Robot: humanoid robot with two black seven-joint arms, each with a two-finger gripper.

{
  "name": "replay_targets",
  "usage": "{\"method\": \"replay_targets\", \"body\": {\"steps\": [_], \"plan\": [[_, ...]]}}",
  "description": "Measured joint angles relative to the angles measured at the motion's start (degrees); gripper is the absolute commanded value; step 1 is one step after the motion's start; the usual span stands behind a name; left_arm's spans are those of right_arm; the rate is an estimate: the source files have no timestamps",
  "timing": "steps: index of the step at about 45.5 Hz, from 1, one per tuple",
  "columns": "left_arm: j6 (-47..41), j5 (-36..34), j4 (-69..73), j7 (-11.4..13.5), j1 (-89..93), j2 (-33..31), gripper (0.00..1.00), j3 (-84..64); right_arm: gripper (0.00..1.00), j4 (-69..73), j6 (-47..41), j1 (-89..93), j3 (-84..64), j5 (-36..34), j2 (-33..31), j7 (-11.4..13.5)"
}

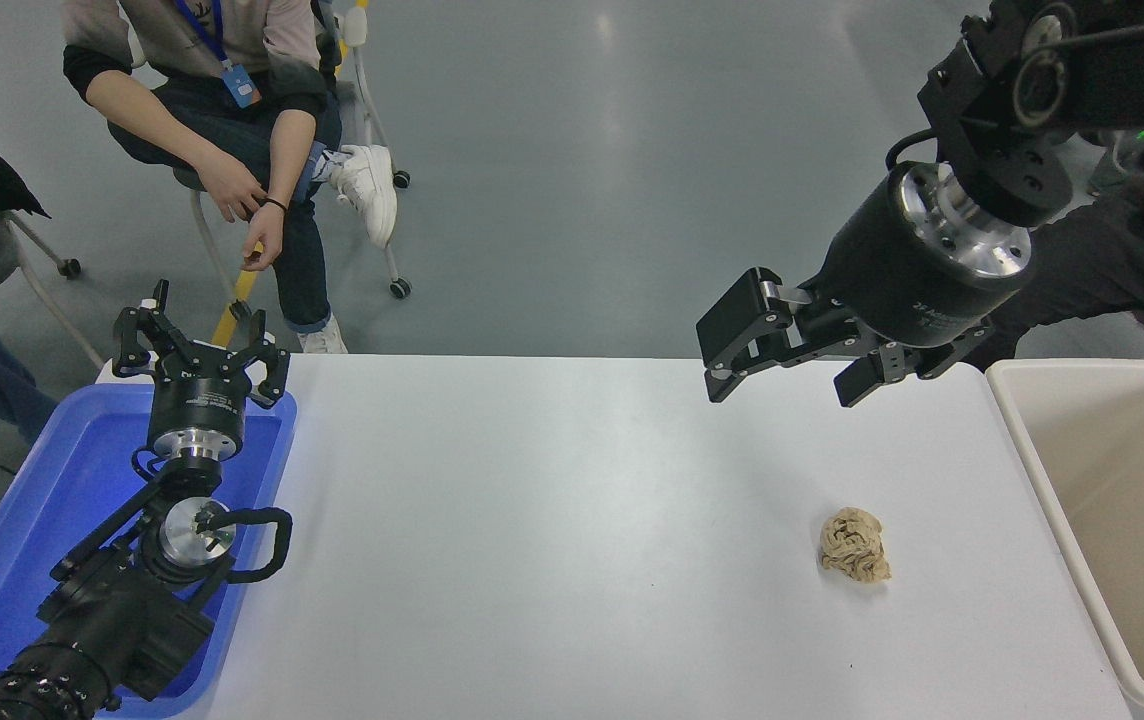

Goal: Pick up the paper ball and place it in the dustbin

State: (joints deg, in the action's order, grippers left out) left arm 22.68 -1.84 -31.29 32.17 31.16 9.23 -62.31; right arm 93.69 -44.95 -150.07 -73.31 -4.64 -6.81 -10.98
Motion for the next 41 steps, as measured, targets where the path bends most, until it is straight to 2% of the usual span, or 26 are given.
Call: {"method": "replay_targets", "body": {"steps": [13,24,41], "plan": [[0.00,0.00,0.00,0.06,0.02,-0.03,0.99,-0.01,1.00,-1.68,0.48,4.49,-0.51,3.58,-1.16,0.09],[0.00,0.00,-0.01,0.07,-0.04,-0.01,0.99,-0.01,1.00,-5.22,8.56,15.97,-0.42,9.58,-2.16,0.08],[0.00,0.00,-0.02,0.07,-0.02,0.00,0.99,0.00,1.00,-18.95,20.58,41.54,2.13,16.31,-5.22,-0.05]]}}
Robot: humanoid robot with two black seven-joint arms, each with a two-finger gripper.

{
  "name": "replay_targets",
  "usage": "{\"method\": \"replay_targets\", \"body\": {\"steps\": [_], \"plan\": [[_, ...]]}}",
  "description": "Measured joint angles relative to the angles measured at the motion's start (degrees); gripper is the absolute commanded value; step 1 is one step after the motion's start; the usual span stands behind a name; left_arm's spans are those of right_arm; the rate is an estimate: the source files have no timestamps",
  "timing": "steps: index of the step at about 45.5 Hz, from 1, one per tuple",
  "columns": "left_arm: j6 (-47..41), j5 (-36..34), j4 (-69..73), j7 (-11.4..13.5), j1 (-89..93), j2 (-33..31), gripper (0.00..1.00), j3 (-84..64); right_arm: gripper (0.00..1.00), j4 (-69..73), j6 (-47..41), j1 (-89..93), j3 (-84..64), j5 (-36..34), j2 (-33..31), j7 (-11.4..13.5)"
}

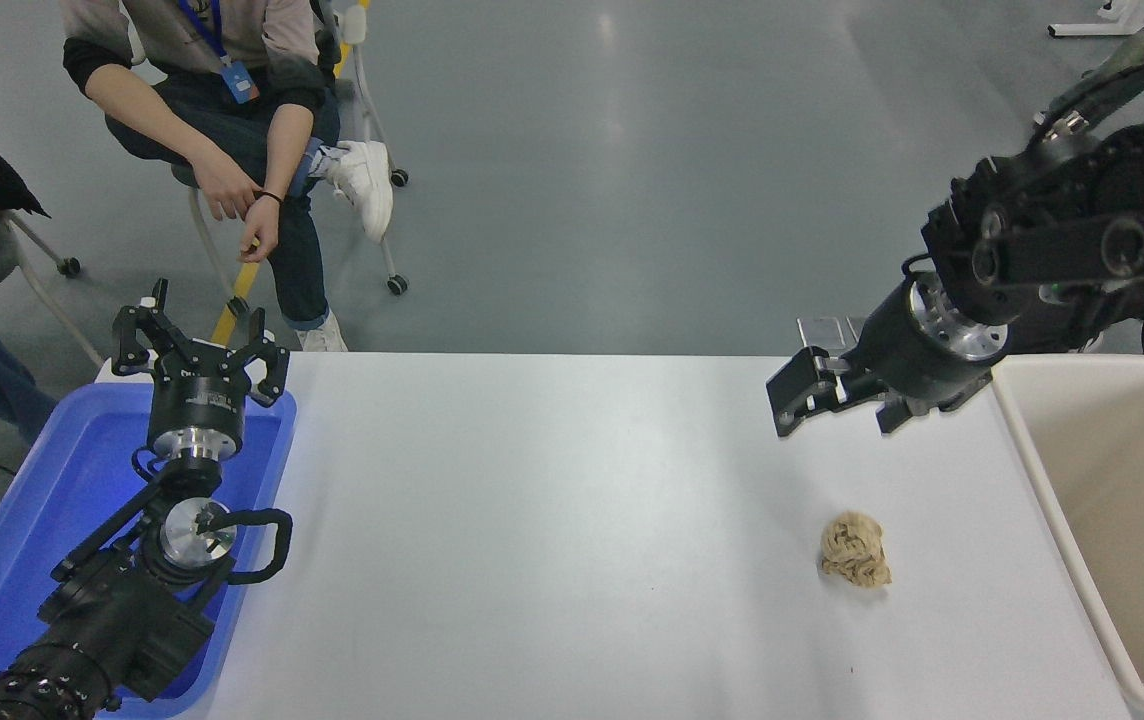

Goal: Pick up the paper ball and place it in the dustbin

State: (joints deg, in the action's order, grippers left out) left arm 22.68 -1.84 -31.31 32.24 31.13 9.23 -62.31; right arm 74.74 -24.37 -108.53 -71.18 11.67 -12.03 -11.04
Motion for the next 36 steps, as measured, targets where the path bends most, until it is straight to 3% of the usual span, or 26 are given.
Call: {"method": "replay_targets", "body": {"steps": [13,28,32,36], "plan": [[0.00,0.00,0.02,-0.05,-0.02,-0.01,0.99,0.00,1.00,-13.18,5.06,18.79,5.89,6.33,-2.45,-0.02],[0.00,0.00,0.01,-0.06,-0.01,-0.01,0.99,0.00,1.00,-22.77,8.71,31.45,9.15,9.03,-2.72,0.08],[0.00,0.00,0.01,-0.06,-0.01,0.00,0.99,0.00,0.97,-23.98,9.92,33.72,10.01,9.35,-2.61,0.23],[0.00,0.00,0.01,-0.07,-0.01,0.00,0.99,0.00,0.87,-24.80,11.01,35.32,10.58,9.64,-2.48,0.33]]}}
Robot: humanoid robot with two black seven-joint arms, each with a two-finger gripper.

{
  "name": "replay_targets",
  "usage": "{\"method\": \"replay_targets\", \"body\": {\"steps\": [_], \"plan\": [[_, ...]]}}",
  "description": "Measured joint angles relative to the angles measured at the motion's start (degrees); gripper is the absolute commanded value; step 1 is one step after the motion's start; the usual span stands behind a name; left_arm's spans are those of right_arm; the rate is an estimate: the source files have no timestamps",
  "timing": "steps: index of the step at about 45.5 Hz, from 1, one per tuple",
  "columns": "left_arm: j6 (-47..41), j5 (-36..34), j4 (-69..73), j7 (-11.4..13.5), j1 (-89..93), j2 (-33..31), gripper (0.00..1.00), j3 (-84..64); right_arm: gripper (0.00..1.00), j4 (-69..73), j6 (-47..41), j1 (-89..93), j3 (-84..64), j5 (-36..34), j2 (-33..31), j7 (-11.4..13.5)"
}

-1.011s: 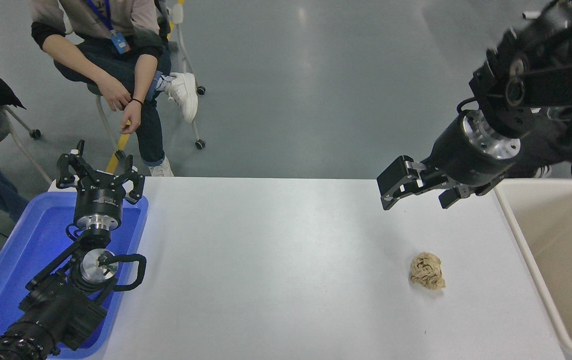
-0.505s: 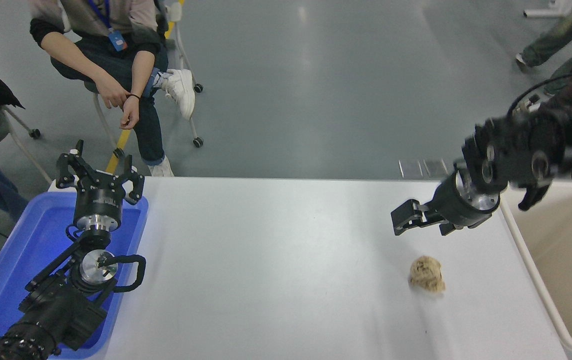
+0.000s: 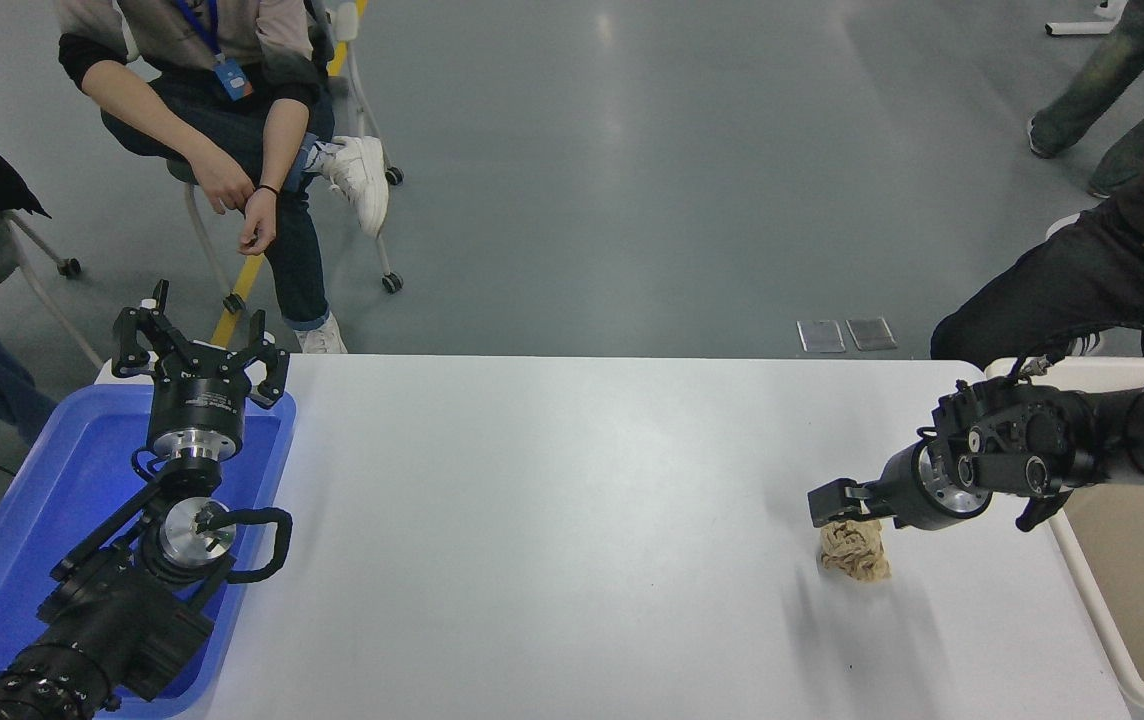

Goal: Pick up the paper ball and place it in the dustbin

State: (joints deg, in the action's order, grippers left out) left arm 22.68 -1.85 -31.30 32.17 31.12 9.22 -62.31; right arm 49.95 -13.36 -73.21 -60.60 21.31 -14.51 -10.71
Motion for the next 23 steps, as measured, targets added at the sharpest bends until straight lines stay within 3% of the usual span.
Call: {"method": "replay_targets", "body": {"steps": [10,14,15,18,23], "plan": [[0.00,0.00,0.00,0.00,0.00,0.00,0.99,0.00,0.44,-2.59,2.74,3.46,0.72,0.37,0.47,0.10],[0.00,0.00,0.00,0.00,0.00,0.00,0.99,0.00,0.35,-3.25,3.54,4.38,0.83,0.44,0.71,0.12],[0.00,0.00,0.00,0.00,0.00,0.00,0.99,0.00,0.30,-3.44,3.77,4.64,0.87,0.47,0.76,0.12],[0.00,0.00,0.00,0.00,0.00,0.00,0.99,0.00,0.00,-3.80,4.15,5.06,0.93,0.51,0.85,0.14],[0.00,0.00,0.00,0.00,0.00,0.00,0.99,0.00,0.00,-4.22,4.66,5.60,1.01,0.55,0.98,0.14]]}}
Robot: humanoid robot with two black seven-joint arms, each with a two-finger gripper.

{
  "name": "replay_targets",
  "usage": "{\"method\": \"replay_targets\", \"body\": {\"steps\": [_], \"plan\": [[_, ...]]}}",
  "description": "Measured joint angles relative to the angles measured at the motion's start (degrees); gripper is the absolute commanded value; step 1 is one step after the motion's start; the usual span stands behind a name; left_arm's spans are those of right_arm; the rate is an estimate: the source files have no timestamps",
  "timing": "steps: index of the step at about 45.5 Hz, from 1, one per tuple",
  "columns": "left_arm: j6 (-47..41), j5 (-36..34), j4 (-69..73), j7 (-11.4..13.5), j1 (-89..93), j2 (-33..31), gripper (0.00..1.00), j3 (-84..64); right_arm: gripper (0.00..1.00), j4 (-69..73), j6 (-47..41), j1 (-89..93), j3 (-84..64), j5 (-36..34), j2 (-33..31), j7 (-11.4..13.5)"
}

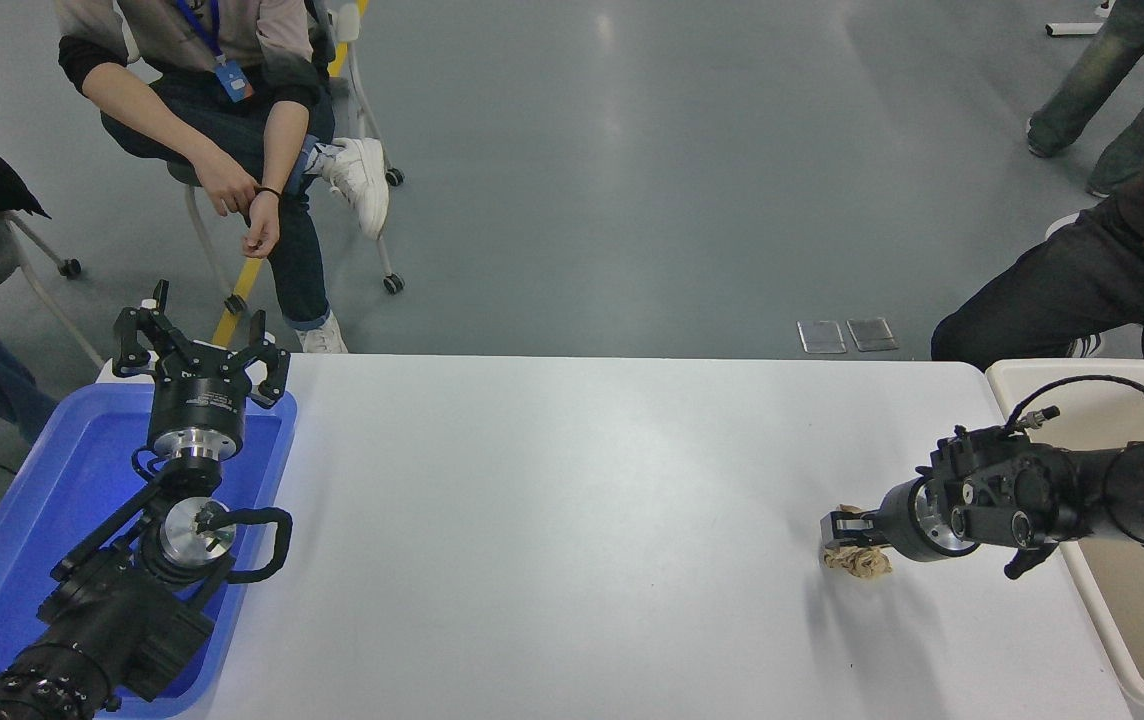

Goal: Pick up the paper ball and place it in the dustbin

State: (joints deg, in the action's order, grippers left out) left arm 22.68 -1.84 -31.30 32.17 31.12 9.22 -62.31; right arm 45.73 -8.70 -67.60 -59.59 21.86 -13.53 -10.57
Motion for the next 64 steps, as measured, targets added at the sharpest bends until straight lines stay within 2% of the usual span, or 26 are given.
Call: {"method": "replay_targets", "body": {"steps": [10,18,26,34,47,64], "plan": [[0.00,0.00,0.00,0.00,0.03,0.00,0.99,0.00,0.00,0.87,-0.09,-1.32,-0.48,0.41,-0.28,-0.23],[0.00,-0.02,0.00,0.00,0.04,0.01,0.99,0.00,0.00,7.18,-1.05,-8.82,-2.98,0.73,-3.78,-0.38],[0.00,-0.05,-0.03,-0.04,0.02,0.01,0.99,0.00,0.00,18.57,-4.00,-24.43,-8.90,1.71,-8.53,-0.42],[0.00,-0.07,-0.03,-0.06,-0.01,0.00,0.99,0.00,0.00,28.11,-10.58,-43.06,-15.28,2.61,-11.01,-0.29],[0.00,-0.09,-0.04,-0.08,-0.01,0.00,0.99,0.00,0.00,34.87,-19.32,-62.59,-21.89,3.18,-12.08,0.05],[0.00,-0.09,-0.02,-0.08,-0.01,0.00,0.99,0.00,0.00,37.86,-22.05,-71.18,-28.02,3.96,-12.69,0.26]]}}
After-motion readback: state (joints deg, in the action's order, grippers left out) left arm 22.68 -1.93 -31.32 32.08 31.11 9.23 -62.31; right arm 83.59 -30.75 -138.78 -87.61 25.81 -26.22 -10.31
